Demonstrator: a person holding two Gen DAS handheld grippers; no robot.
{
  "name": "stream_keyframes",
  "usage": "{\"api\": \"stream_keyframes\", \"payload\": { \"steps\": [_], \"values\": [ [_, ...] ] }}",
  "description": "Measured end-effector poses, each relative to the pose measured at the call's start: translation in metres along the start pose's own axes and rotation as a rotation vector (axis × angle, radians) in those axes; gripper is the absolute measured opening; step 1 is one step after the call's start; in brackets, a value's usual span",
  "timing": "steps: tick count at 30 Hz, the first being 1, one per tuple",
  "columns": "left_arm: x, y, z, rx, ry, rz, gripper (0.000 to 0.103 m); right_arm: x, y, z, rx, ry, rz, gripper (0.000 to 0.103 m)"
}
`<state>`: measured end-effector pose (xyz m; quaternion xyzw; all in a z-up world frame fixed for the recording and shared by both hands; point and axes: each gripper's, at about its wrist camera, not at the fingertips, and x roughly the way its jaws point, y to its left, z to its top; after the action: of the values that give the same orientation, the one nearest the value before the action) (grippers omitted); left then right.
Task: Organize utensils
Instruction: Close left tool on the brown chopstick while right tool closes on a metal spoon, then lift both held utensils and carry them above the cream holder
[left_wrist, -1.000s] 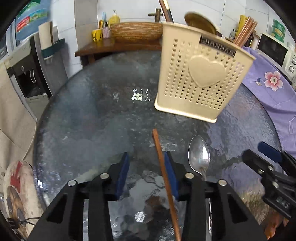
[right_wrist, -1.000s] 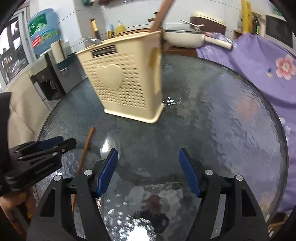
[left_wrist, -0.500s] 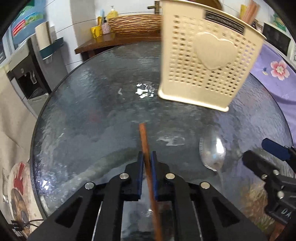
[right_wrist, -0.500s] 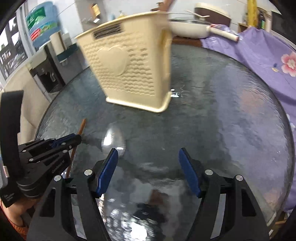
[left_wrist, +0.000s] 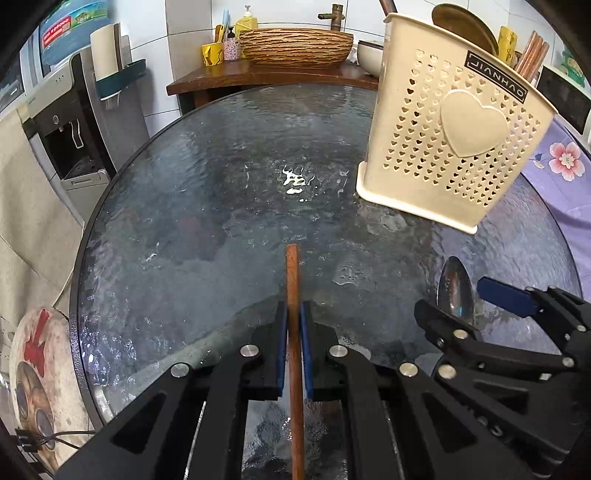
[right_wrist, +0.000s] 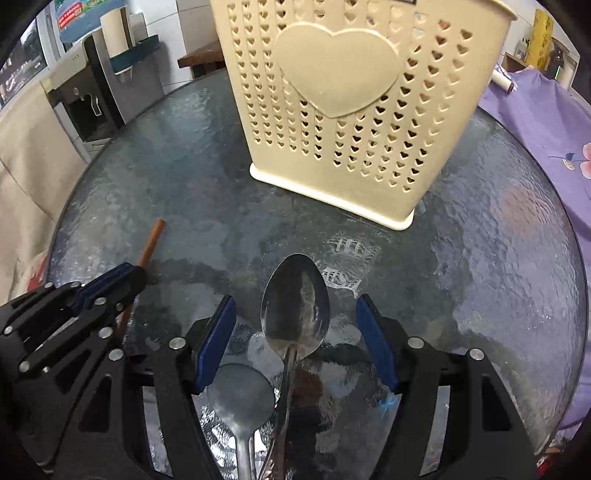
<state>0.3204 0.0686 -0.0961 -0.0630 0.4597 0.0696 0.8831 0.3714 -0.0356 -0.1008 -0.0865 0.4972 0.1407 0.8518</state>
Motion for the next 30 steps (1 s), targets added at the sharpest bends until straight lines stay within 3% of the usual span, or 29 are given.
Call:
{"api": "stream_keyframes", "payload": {
  "steps": [3,9,14,19,25,30],
  "values": [
    [0.001,0.001,0.001,-0.005,0.003,-0.006,0.007,0.001,0.000,0.003,0.000,-0.004,-0.008,0.060],
    [0.002,0.000,0.002,-0.003,0.002,0.003,0.007,0.000,0.000,0.005,-0.013,-0.023,-0.002,0.038],
    [0.004,-0.003,0.004,0.005,-0.002,0.010,0.007,0.000,-0.005,0.002,-0.010,-0.048,0.011,0.038],
    [0.003,-0.001,0.008,-0.015,0.000,-0.034,0.007,-0.018,-0.027,0.001,0.025,-0.112,0.043,0.038],
    [-0.034,0.002,0.016,-0.045,-0.113,-0.104,0.007,-0.056,-0.053,-0.001,0.055,-0.211,0.109,0.038],
    [-0.080,-0.002,0.018,-0.057,-0.231,-0.170,0.007,-0.093,-0.070,-0.008,0.067,-0.291,0.217,0.038]
  ]
}}
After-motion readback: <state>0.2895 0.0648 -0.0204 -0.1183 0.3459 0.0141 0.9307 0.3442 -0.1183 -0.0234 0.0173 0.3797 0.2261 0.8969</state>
